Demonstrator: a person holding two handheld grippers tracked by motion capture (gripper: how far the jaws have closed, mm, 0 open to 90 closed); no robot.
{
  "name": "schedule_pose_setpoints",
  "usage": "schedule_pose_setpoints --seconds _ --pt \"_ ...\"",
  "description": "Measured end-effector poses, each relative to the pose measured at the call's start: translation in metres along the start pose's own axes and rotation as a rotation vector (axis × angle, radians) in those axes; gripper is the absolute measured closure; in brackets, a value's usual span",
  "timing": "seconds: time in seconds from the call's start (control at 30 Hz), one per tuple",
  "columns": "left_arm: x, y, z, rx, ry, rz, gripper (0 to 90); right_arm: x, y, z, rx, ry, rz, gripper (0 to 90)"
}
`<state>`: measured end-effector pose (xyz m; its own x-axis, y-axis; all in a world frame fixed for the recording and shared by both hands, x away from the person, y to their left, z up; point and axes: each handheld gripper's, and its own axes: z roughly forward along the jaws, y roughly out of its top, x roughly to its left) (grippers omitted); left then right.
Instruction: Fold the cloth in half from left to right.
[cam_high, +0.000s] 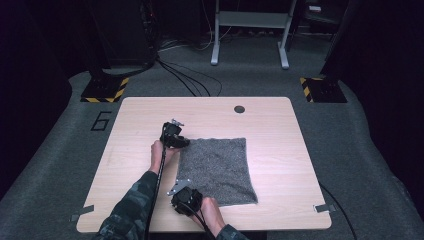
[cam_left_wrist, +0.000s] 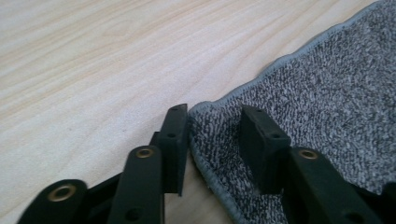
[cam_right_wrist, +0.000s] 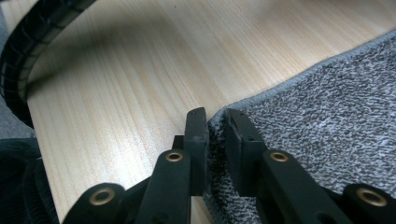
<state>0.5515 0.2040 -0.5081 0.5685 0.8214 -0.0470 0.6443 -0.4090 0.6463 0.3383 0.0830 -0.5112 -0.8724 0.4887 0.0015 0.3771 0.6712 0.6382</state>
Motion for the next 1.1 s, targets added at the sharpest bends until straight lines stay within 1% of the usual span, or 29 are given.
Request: schedule_pose_setpoints --seconds 0.03,0.07,0.1,0.13,0.2,0.23,0.27,0.3,0.37,0.4,0.43,0.47,0.5,0.53,0.57,0.6,0.63,0.67,0.7,0.73,0.77,0.8,0.83,0.87,0.9,0.97,1.0,1.03,1.1 --pt "-0.001 0.000 0.000 -0.003 0.006 0.003 68.0 0.000 -0.001 0.000 0.005 0.003 0.002 81.6" --pt "-0.002 -0.001 0.000 -0.008 0.016 0.009 73.4 -0.001 -0.001 0.000 -0.007 0.005 0.006 84.0" --pt "-0.002 -0.001 0.000 -0.009 0.016 0.011 73.4 -0.001 -0.001 0.000 -0.007 0.005 0.006 84.0" --pt "-0.002 -0.002 0.000 -0.014 0.019 0.009 76.4 -0.001 -0.001 -0.001 0.001 0.014 0.008 85.0" --pt "-0.003 -0.002 0.000 -0.014 0.019 0.013 80.4 0.000 -0.003 0.001 -0.025 0.010 0.018 86.4" --pt "-0.003 -0.002 0.000 -0.017 0.018 0.008 82.1 -0.001 -0.003 0.001 -0.026 0.011 0.013 86.9" --pt "-0.004 -0.002 0.000 -0.011 0.019 0.015 83.2 -0.002 -0.003 -0.001 -0.015 0.023 0.017 87.2" --pt "-0.005 -0.001 0.001 -0.015 0.025 0.019 83.9 -0.002 -0.004 0.000 -0.026 0.018 0.029 87.5" --pt "-0.006 -0.001 0.001 -0.013 0.028 0.012 84.4 -0.003 -0.006 -0.002 -0.025 0.027 0.027 87.8" --pt "-0.005 -0.001 0.000 -0.013 0.030 0.014 84.6 -0.003 -0.007 -0.003 -0.048 0.027 0.038 87.9" --pt "-0.006 0.000 0.000 -0.015 0.034 0.006 84.6 -0.002 -0.007 -0.004 -0.055 0.022 0.044 88.0" --pt "-0.006 0.000 -0.002 -0.008 0.032 0.009 84.7 -0.002 -0.007 -0.007 -0.041 0.035 0.038 88.0" --pt "-0.005 0.001 -0.003 -0.008 0.032 0.013 84.7 -0.001 -0.007 -0.009 -0.065 0.029 0.050 88.0" --pt "-0.005 0.002 -0.005 -0.014 0.036 0.008 84.8 -0.001 -0.006 -0.015 -0.084 0.031 0.045 88.1" --pt "-0.005 0.004 -0.007 -0.003 0.033 0.010 84.9 -0.001 -0.005 -0.018 -0.087 0.035 0.046 88.1" --pt "-0.005 0.005 -0.009 -0.011 0.037 0.008 84.9 -0.002 -0.005 -0.021 -0.095 0.036 0.047 88.1" --pt "-0.004 0.007 -0.012 -0.005 0.038 0.009 84.9 -0.002 -0.005 -0.021 -0.095 0.036 0.047 88.1" --pt "-0.003 0.009 -0.014 -0.005 0.040 0.008 85.0 -0.002 -0.002 -0.026 -0.127 0.038 0.065 88.1" --pt "-0.002 0.011 -0.016 -0.018 0.045 0.004 85.0 -0.002 -0.002 -0.026 -0.127 0.038 0.065 88.2" --pt "-0.002 0.013 -0.019 -0.015 0.054 0.014 85.0 -0.004 0.000 -0.029 -0.130 0.042 0.052 88.2" --pt "-0.001 0.016 -0.022 -0.008 0.055 0.021 85.0 -0.004 0.001 -0.031 -0.153 0.038 0.059 88.3" --pt "0.000 0.018 -0.025 -0.008 0.054 0.014 85.0 -0.004 0.003 -0.034 -0.153 0.046 0.064 88.3" --pt "0.001 0.021 -0.028 -0.007 0.058 0.022 85.0 -0.005 0.005 -0.036 -0.170 0.050 0.067 88.3" --pt "0.002 0.024 -0.031 -0.014 0.060 0.019 85.0 -0.004 0.007 -0.039 -0.180 0.053 0.069 88.3" --pt "0.002 0.027 -0.034 -0.015 0.069 0.027 85.0 -0.004 0.009 -0.042 -0.189 0.050 0.064 88.3" --pt "0.002 0.033 -0.040 -0.010 0.071 0.028 85.0 -0.004 0.017 -0.051 -0.231 0.050 0.064 88.4" --pt "0.002 0.036 -0.043 -0.010 0.081 0.037 85.0 -0.004 0.017 -0.051 -0.231 0.050 0.064 88.4" --pt "0.002 0.038 -0.046 -0.005 0.096 0.051 85.0 -0.004 0.019 -0.054 -0.248 0.043 0.069 88.4" --pt "0.001 0.044 -0.052 0.006 0.098 0.056 85.0 -0.004 0.026 -0.062 -0.281 0.039 0.065 88.4"
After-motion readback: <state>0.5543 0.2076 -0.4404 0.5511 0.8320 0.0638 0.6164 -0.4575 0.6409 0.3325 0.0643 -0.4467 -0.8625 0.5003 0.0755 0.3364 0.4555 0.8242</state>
